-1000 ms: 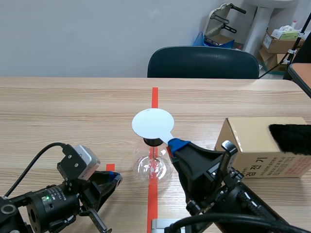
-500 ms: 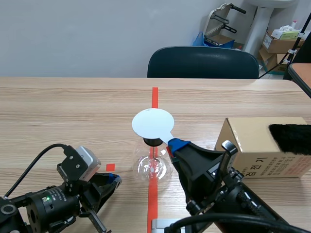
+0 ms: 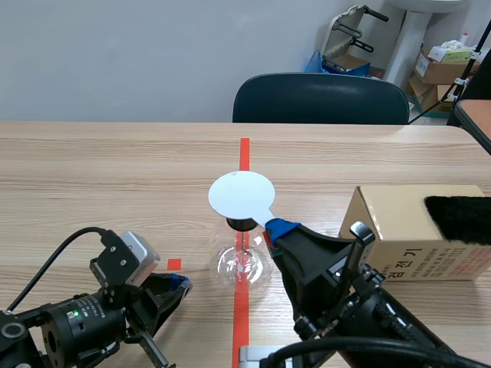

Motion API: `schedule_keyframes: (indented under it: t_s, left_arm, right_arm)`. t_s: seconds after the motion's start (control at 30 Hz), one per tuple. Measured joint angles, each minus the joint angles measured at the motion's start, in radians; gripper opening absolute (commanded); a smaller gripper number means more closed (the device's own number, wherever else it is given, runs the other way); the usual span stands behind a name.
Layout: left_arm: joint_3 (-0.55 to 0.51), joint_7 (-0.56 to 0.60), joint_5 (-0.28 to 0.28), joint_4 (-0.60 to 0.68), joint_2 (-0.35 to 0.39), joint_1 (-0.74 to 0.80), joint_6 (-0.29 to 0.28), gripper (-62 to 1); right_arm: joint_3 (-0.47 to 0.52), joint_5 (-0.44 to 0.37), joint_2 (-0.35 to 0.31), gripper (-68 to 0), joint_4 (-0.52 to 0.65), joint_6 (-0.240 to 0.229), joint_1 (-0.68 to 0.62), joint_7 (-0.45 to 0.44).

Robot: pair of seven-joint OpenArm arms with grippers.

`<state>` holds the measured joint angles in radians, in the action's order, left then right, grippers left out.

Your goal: Do the electroscope experiment

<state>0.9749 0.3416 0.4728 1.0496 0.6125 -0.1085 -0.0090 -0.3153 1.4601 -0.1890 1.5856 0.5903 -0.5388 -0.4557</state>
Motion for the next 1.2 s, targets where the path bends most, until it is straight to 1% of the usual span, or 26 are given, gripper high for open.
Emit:
schedule_keyframes:
  t_s: [1.2]
  left_arm:
    - [0.0, -0.016, 0.0, 0.0, 0.0, 0.0, 0.0, -58.8]
  right_arm:
    - [0.0, 0.0, 0.0, -66.7, 0.0, 0.0, 0.0, 0.004]
